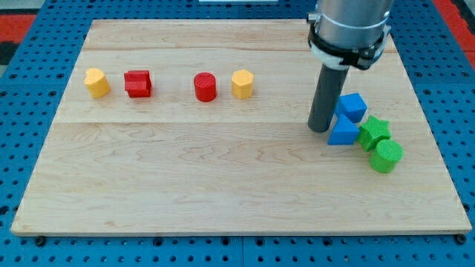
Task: Place the green star above the blue cube
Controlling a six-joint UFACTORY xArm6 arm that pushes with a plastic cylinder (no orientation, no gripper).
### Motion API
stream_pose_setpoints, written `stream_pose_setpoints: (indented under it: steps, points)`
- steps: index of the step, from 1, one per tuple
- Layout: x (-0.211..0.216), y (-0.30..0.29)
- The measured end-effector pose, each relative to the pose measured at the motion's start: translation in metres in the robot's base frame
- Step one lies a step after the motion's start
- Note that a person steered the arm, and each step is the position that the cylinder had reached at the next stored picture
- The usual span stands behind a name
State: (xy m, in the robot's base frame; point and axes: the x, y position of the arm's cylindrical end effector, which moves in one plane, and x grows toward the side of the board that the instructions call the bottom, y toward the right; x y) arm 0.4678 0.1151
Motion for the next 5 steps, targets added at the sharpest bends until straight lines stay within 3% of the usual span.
stream_pose_setpoints:
  steps: [2, 3, 4, 5]
  points:
    - [0.008, 0.037]
    - [0.015, 0.024]
    - [0.054, 0.019]
    - [0.086, 0.058]
